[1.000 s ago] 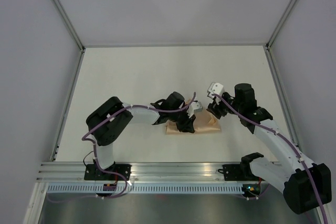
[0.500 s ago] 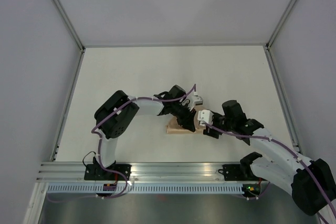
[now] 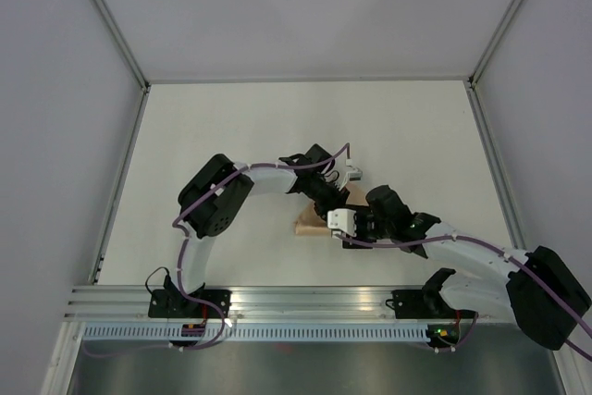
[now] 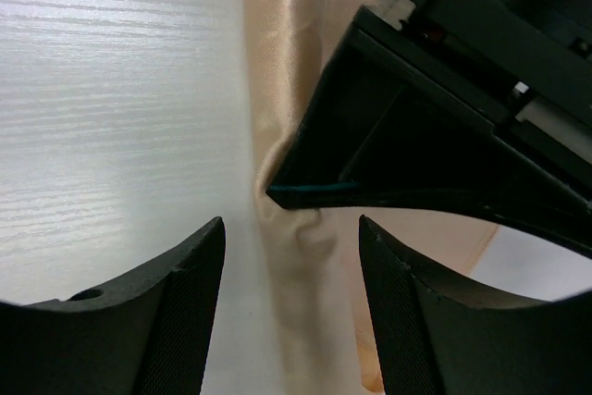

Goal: Fold the napkin, place the utensils inside, and roll it up
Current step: Roll the napkin at the center of the board.

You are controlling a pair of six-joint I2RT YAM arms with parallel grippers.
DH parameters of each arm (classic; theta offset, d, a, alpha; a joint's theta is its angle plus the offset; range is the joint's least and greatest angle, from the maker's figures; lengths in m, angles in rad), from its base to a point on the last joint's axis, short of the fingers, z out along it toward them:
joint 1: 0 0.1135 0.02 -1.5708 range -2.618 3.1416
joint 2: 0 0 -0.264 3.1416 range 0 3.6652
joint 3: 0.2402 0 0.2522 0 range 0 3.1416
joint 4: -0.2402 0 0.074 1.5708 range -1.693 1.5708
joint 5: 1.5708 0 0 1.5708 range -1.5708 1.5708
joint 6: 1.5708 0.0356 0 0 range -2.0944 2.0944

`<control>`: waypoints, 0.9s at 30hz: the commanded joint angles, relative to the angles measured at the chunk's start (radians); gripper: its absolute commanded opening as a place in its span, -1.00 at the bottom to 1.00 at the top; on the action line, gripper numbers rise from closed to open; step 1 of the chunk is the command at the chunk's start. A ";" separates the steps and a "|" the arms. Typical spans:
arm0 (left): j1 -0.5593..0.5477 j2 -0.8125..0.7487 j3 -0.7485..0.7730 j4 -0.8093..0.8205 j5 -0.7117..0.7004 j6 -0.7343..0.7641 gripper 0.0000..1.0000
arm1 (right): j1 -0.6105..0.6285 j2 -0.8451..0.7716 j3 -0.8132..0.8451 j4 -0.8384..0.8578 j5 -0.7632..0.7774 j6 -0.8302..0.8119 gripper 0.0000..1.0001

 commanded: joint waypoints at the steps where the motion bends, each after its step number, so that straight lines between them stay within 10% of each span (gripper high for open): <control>1: 0.001 0.081 0.003 -0.132 -0.091 0.002 -0.95 | 0.037 0.030 -0.014 0.081 0.061 -0.014 0.30; 12: 0.010 0.115 0.061 -0.201 -0.067 -0.006 -0.86 | 0.058 0.121 -0.039 0.155 0.109 -0.008 -0.01; 19: 0.024 0.075 0.058 -0.175 -0.067 -0.056 -0.35 | 0.058 0.136 -0.070 0.182 0.121 0.006 -0.73; 27: 0.097 -0.084 -0.037 0.047 -0.071 -0.258 -0.03 | 0.002 0.163 -0.025 0.081 0.011 0.005 -0.89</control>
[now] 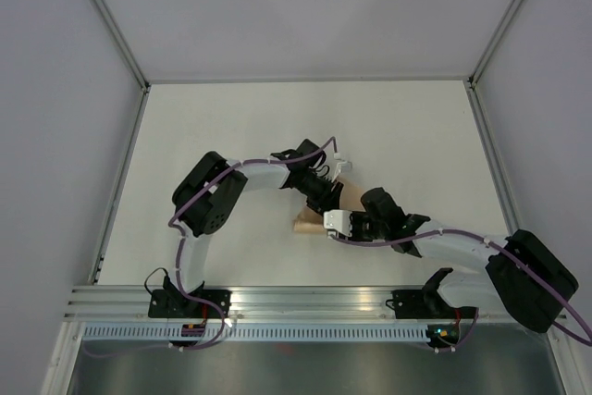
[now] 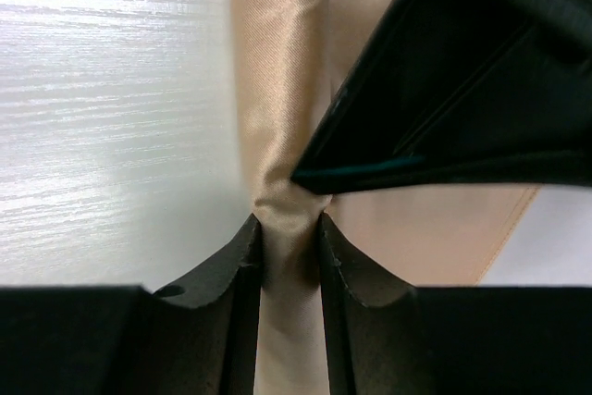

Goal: Fold the napkin, place the utensils inside, and roll it up
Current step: Roll the napkin at the center of the board.

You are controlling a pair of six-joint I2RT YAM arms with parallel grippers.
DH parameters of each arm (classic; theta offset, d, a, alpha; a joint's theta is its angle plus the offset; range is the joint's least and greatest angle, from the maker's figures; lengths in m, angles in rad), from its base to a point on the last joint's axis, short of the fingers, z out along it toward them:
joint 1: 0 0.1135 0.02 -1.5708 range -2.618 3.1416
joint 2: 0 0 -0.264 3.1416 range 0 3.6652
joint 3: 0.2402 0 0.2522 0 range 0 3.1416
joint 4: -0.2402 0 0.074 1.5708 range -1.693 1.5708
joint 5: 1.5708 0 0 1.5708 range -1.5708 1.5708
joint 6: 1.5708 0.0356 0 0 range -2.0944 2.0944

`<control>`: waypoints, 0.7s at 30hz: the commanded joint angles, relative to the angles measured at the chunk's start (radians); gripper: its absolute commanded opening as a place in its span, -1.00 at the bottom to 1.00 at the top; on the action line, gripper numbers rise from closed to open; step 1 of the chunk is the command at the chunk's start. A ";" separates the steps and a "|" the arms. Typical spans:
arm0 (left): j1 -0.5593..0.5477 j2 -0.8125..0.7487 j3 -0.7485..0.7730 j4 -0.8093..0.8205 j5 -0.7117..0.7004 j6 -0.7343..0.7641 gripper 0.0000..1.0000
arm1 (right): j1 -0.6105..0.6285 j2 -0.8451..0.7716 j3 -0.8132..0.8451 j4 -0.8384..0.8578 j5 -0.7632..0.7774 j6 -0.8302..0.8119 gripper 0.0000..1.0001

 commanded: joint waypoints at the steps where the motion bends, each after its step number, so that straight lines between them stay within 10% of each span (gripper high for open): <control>1: 0.048 -0.098 -0.063 0.121 -0.099 -0.148 -0.02 | -0.040 0.045 0.039 -0.131 -0.107 -0.001 -0.89; 13: 0.208 -0.461 -0.417 0.502 -0.505 -0.394 0.03 | -0.219 0.258 0.283 -0.438 -0.365 -0.108 -0.92; 21: 0.190 -0.702 -0.679 0.751 -0.717 -0.288 0.07 | -0.298 0.491 0.501 -0.689 -0.486 -0.228 -0.96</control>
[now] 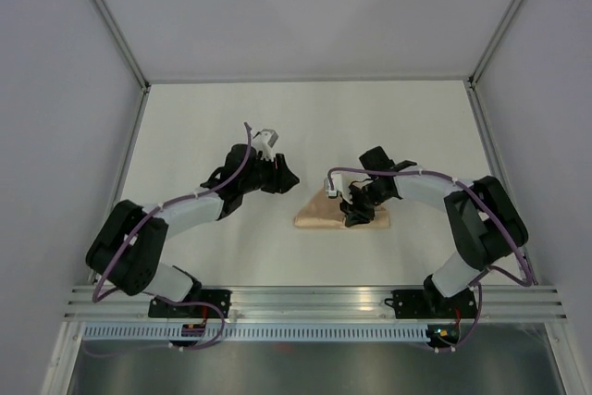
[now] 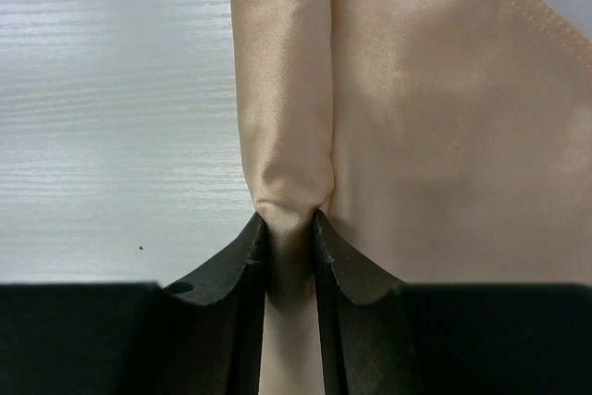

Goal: Fold the napkin, place the utensils inside, and roll it up
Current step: Roll the napkin at the center of the board.

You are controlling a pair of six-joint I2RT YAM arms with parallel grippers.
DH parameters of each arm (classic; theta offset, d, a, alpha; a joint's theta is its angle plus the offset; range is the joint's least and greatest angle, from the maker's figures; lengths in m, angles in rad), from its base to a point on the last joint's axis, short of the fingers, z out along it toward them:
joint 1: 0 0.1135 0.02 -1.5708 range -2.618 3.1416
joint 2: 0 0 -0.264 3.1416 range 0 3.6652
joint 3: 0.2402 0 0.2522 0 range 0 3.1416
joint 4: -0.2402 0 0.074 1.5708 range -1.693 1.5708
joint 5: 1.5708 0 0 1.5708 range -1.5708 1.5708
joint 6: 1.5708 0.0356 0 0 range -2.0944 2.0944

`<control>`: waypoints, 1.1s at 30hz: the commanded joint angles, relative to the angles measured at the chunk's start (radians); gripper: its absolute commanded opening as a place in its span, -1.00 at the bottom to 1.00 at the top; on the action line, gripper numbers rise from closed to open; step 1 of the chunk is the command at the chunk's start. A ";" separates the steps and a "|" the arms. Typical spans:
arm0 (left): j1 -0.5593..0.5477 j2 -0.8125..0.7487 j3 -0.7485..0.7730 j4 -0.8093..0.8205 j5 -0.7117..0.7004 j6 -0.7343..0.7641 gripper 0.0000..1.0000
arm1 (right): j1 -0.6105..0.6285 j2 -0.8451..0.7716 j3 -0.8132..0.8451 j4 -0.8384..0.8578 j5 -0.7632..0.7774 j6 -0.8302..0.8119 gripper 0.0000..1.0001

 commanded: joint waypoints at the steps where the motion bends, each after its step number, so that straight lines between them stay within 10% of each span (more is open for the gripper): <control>1: -0.022 -0.123 -0.113 0.224 -0.138 0.047 0.08 | -0.044 0.126 0.085 -0.192 -0.089 -0.108 -0.96; 17: -0.560 0.025 -0.088 0.268 -0.465 0.762 0.24 | -0.113 0.355 0.275 -0.391 -0.129 -0.186 -0.95; 33: -0.663 0.297 0.083 0.263 -0.474 0.941 0.28 | -0.113 0.390 0.308 -0.412 -0.120 -0.175 -0.95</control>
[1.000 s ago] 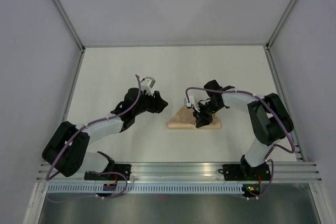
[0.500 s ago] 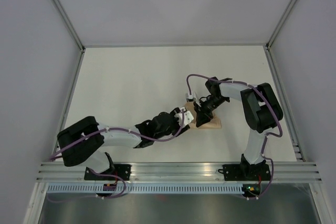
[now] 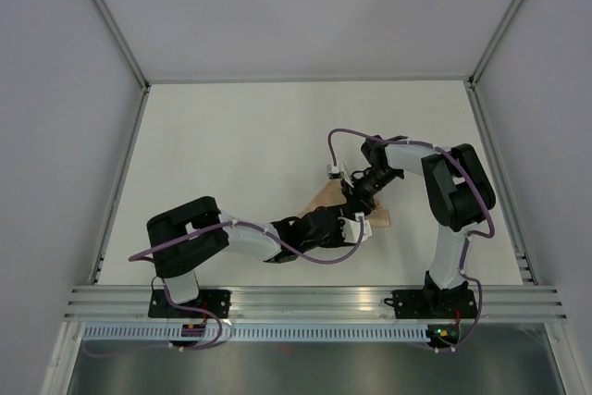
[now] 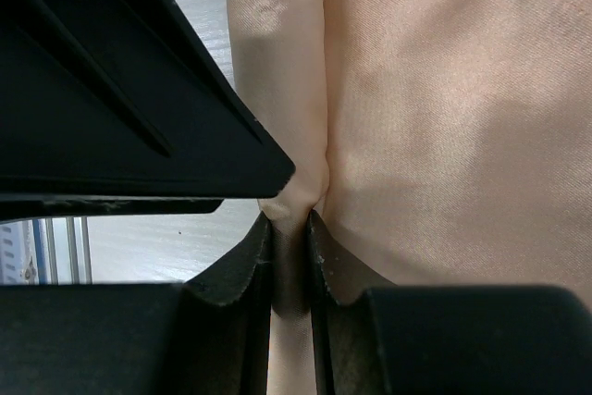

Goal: Fold the napkin, place the utensils inside, and roll it up
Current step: Roll the napkin at the center of the board.

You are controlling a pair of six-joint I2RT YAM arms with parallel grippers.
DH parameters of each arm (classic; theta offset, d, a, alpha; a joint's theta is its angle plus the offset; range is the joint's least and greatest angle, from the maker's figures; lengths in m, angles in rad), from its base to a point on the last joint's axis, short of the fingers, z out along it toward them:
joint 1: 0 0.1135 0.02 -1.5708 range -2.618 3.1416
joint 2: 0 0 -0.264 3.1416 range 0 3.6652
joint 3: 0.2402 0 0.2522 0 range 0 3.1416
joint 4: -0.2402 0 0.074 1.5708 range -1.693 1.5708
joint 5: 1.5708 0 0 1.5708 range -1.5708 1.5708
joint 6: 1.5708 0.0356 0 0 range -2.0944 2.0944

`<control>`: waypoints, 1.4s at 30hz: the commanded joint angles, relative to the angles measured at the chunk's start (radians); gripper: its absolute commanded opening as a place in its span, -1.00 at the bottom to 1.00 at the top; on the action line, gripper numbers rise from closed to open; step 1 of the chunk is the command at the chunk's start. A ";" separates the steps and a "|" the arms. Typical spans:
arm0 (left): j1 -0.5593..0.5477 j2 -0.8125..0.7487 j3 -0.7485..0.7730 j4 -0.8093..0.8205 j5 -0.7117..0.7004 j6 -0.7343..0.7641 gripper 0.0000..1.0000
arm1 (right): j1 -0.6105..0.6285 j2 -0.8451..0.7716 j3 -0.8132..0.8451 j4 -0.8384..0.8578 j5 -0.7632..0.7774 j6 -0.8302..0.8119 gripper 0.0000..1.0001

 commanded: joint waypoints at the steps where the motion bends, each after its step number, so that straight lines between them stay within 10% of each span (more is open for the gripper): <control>1: -0.002 0.029 0.044 0.018 -0.007 0.068 0.28 | 0.000 0.055 -0.013 0.001 0.078 -0.058 -0.95; 16: 0.047 0.080 0.093 -0.086 0.106 -0.021 -0.42 | 0.002 0.063 0.001 0.000 0.080 -0.042 -0.91; 24: 0.103 0.083 0.101 -0.161 0.247 -0.130 -0.85 | 0.000 0.000 0.009 0.001 0.068 0.004 -0.44; 42: 0.301 0.147 0.228 -0.436 0.614 -0.334 -0.95 | -0.104 -0.375 -0.071 0.212 0.068 0.254 -0.01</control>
